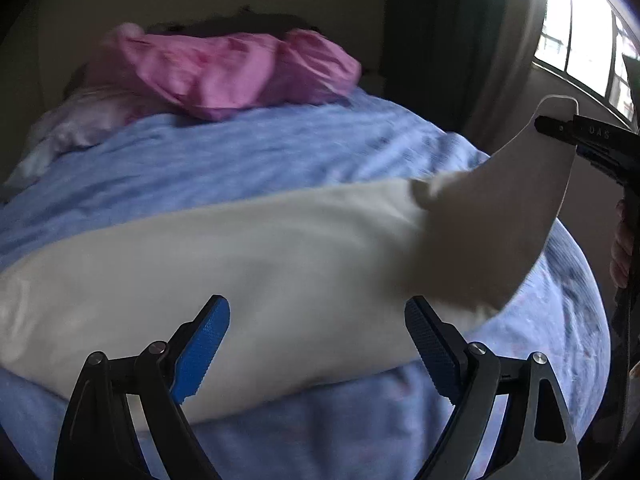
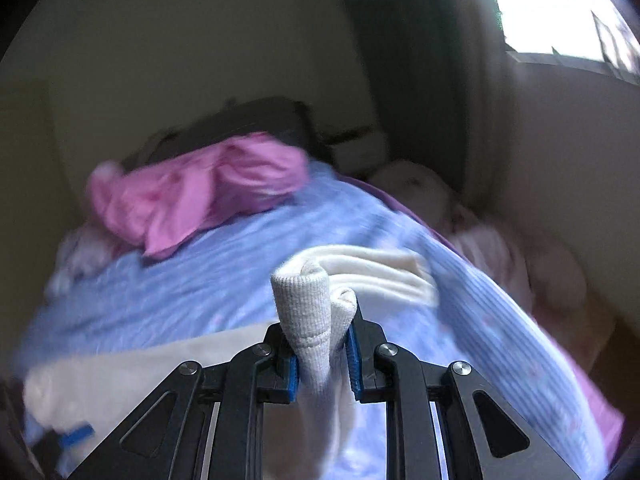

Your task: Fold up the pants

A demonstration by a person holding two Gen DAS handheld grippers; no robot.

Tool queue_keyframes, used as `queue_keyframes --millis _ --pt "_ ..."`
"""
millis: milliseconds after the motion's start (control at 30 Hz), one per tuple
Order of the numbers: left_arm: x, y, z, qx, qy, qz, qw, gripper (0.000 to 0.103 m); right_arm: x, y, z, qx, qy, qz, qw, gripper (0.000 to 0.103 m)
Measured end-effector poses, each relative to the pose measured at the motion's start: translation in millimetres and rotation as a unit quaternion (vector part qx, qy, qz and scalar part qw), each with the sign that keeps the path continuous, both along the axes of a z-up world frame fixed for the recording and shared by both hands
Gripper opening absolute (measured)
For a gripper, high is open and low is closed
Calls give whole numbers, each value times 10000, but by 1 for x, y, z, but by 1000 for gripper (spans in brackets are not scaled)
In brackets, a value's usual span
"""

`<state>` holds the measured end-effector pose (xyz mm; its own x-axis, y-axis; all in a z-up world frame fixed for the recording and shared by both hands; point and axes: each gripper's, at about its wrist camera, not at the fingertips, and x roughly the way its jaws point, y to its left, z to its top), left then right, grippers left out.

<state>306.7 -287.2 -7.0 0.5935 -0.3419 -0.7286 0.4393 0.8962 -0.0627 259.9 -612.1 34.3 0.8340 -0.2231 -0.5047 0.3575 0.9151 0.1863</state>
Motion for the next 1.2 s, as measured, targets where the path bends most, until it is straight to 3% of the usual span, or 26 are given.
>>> queue_keyframes --millis 167,300,533,667,800,833,900,967,1033,1100,1200 --pt "5 77 16 194 -148 256 9994 90 49 107 28 -774 226 939 9923 20" --pt "8 136 8 396 -69 513 9979 91 70 196 20 -1321 459 1716 9752 20" --pt "9 214 -28 417 316 1013 9935 91 89 316 -51 -1919 1409 2700 9330 20" --pt "8 227 -37 320 432 1107 9924 91 94 360 -101 -2438 2040 2857 9041 20" --pt "6 229 -29 373 198 1131 9927 91 95 377 -125 -2601 2486 2731 8922 23" --pt "5 231 -26 374 131 1151 9926 91 95 379 -125 -2530 2522 2628 8963 26" --pt "6 234 -20 323 9 1210 9921 91 90 378 -119 -2156 2477 2650 9066 54" --pt "7 236 -14 257 -62 1283 9914 91 78 379 -101 -1703 2234 2793 9182 63" --pt "9 235 -10 267 -61 1245 9918 91 62 384 -81 -1588 2050 2846 9229 63" --pt "9 228 -5 353 -64 1077 9935 91 54 381 -71 -1502 2072 2562 9321 63" --pt "2 204 6 511 -241 684 9961 91 33 345 -61 -1184 2349 1453 9538 63"
